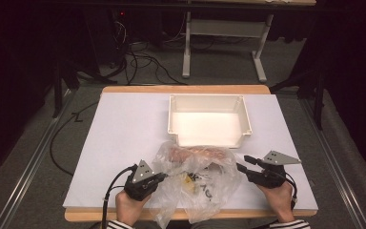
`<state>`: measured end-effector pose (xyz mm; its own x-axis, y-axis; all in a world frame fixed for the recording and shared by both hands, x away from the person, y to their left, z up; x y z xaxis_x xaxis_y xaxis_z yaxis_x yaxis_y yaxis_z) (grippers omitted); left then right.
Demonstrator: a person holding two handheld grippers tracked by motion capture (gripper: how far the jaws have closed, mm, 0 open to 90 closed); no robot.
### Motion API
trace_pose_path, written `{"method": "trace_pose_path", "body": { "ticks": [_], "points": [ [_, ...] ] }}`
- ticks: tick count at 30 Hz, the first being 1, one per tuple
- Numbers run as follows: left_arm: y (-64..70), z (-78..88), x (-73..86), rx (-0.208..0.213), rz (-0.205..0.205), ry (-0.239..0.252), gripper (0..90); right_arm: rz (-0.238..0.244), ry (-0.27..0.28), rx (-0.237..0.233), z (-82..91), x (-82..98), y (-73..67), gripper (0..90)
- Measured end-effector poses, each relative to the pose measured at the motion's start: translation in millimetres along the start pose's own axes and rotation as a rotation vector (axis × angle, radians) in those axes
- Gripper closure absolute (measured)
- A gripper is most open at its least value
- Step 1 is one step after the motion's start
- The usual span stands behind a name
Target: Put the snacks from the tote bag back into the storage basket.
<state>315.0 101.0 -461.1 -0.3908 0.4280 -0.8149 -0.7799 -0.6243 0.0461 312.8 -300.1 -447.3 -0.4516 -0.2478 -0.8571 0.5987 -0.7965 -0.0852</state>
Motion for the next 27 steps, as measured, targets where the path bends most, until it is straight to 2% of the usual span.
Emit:
{"method": "trace_pose_path", "body": {
  "ticks": [2,4,5,7,8,11,15,16,19,20,24,27],
  "points": [
    [-0.3,-0.4,-0.1,-0.003,0.001,0.0,89.4,0.013,0.013,-0.008,3.6,-2.0,-4.3,51.8],
    [-0.9,-1.2,-0.3,-0.006,0.003,0.001,89.4,0.028,0.055,-0.038,13.7,-7.2,-15.2,51.0],
    [-0.9,-1.2,-0.3,-0.006,0.003,0.001,89.4,0.028,0.055,-0.038,13.7,-7.2,-15.2,51.0],
    [-1.0,-1.6,-0.5,-0.006,0.006,0.003,89.4,0.042,0.073,-0.061,21.6,-10.3,-25.4,49.9],
    [-1.0,-1.7,-0.6,-0.006,0.006,0.003,89.4,0.042,0.073,-0.061,21.6,-10.3,-25.4,49.9],
    [-1.1,-1.6,-0.9,-0.009,0.007,0.009,89.4,0.079,0.062,-0.07,22.7,-10.9,-37.0,49.2],
    [-1.5,-1.0,-1.2,-0.011,0.01,0.014,89.2,0.084,0.037,-0.06,15.8,-9.0,-39.7,49.8],
    [-1.7,-0.5,-1.3,-0.015,0.008,0.014,89.2,0.079,0.025,-0.051,12.7,-8.1,-38.8,51.3],
    [-2.2,1.8,-1.5,-0.022,0.007,0.023,89.0,0.072,0.012,-0.032,5.5,-5.8,-34.9,66.4],
    [-2.4,2.8,-1.5,-0.026,0.007,0.029,88.8,0.076,0.012,-0.03,4.7,-5.6,-33.9,72.7],
    [-4.0,8.1,-2.2,-0.038,0.026,0.065,87.7,0.088,0.013,-0.022,6.1,-9.3,-29.1,88.1],
    [-4.9,12.3,-4.5,-0.053,0.036,0.093,87.7,0.092,0.014,0.003,7.9,-13.6,-25.2,89.8]
  ]
}}
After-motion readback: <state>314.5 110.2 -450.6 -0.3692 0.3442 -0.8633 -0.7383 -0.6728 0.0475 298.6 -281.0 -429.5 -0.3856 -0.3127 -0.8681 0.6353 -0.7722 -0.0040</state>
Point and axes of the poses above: each handheld gripper's, and its own axes: z roughly backward along the jaws, x roughly out of its underside, y roughly to its right, the point moved 1 cm from there along -z, roughly forward along the jaws, and after that the axes turned 1 degree about -z, right-handed, at the moved point
